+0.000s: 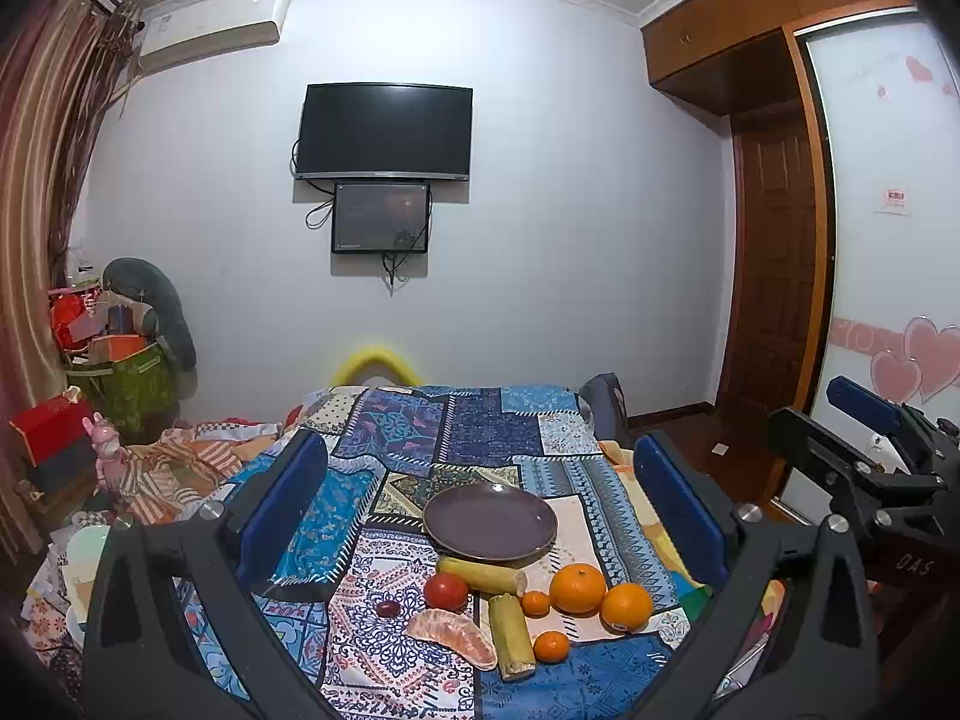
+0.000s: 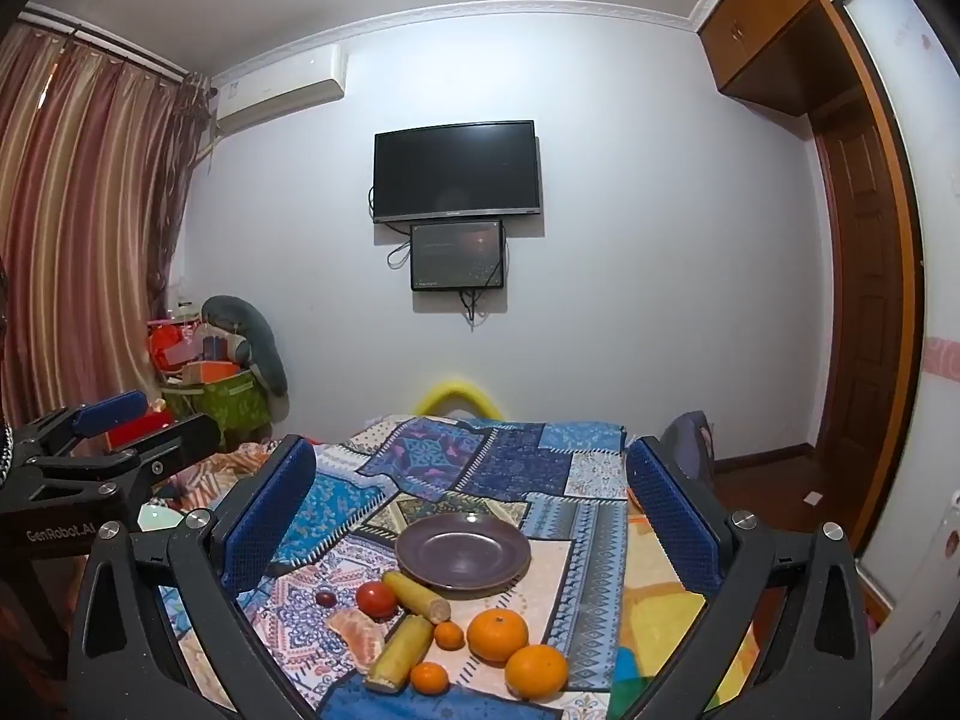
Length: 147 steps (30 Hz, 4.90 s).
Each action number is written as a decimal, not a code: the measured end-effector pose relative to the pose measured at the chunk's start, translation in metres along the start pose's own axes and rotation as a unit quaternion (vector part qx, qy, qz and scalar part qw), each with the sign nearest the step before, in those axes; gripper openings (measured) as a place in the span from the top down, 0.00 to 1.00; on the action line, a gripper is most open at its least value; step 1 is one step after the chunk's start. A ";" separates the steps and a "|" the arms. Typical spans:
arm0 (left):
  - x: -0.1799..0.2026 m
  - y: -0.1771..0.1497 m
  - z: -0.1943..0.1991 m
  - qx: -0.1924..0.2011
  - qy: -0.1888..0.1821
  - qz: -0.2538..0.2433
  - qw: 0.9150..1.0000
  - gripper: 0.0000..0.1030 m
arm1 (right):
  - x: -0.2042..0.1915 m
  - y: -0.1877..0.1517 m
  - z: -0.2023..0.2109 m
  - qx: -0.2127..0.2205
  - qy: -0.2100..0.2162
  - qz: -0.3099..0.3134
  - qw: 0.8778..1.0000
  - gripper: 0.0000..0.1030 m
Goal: Organize fruits
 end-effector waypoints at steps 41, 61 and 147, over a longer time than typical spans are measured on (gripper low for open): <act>0.002 0.000 0.000 -0.003 -0.007 -0.006 1.000 0.00 | 0.006 0.002 0.008 0.002 -0.007 -0.011 1.000 0.00; 0.003 -0.006 -0.009 -0.012 -0.007 -0.008 1.000 0.00 | 0.008 -0.005 0.001 -0.007 -0.009 -0.012 1.000 0.00; 0.049 -0.187 -0.185 -0.351 -0.115 -0.048 0.928 0.63 | 0.091 -0.191 -0.110 -0.294 0.008 -0.124 0.948 0.40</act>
Point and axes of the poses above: each gripper's, at about its wrist camera, not at the fingertips, and z roughly against the way its jaws point, x to its right, y to its top, the point moved 8 cm from there along -z, roughly the way its jaws point, and after that the axes turned 10 degrees about y, right-handed, at the moved point
